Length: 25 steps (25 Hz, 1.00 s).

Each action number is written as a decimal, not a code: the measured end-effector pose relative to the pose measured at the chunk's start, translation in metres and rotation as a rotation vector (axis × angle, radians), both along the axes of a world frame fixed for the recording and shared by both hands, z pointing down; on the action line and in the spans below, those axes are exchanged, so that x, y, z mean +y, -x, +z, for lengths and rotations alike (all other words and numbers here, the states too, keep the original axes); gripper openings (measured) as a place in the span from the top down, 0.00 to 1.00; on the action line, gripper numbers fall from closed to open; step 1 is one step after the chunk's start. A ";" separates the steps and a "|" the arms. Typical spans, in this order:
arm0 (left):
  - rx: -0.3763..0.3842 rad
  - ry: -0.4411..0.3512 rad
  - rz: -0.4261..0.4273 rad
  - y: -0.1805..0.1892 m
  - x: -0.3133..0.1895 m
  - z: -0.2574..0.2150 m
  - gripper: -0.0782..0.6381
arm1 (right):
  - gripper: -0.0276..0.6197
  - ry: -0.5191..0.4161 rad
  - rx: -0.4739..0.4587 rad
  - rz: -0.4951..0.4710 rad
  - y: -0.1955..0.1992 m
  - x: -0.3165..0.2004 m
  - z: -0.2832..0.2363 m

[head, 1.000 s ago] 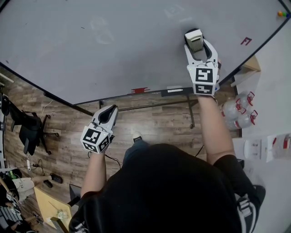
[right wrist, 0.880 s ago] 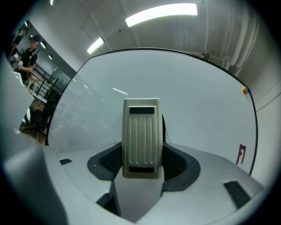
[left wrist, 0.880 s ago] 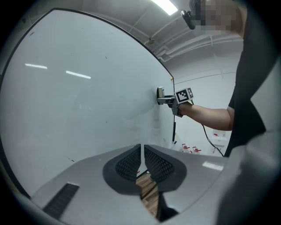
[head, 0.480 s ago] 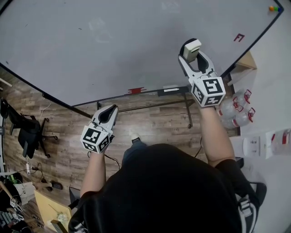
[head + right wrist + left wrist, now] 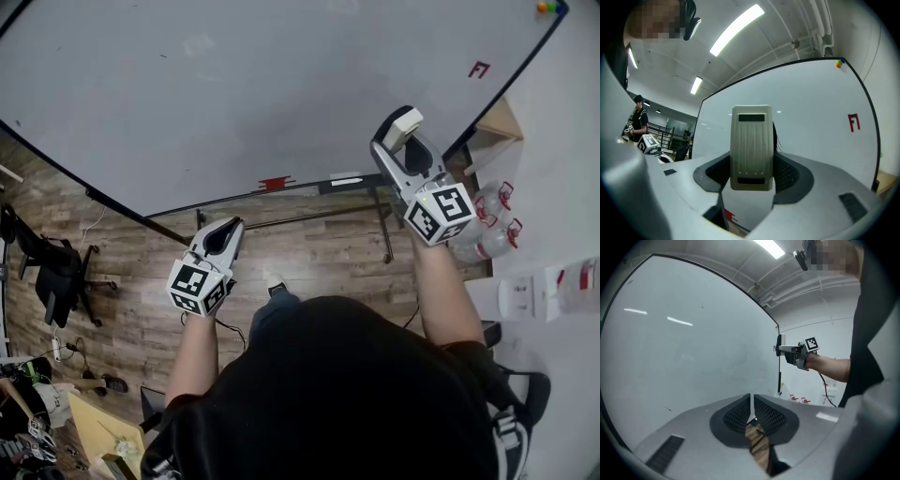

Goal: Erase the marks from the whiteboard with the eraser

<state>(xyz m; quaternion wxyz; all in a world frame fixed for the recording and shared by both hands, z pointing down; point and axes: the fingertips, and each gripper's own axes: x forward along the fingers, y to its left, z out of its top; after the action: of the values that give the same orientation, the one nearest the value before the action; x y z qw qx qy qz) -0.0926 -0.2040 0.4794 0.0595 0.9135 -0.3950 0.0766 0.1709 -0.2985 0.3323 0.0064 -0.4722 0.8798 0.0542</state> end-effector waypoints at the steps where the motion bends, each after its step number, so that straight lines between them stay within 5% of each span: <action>1: 0.000 0.001 0.001 -0.001 0.003 0.000 0.87 | 0.57 0.004 0.005 0.004 -0.003 0.003 0.003; 25: -0.006 -0.006 0.030 -0.036 0.043 -0.002 0.87 | 0.57 0.073 -0.024 0.010 -0.055 0.065 0.042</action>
<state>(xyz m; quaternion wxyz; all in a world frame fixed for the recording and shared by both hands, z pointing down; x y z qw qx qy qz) -0.0570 -0.1606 0.4773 0.0546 0.9194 -0.3815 0.0789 0.2263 -0.2340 0.3740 -0.0002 -0.4772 0.8786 0.0165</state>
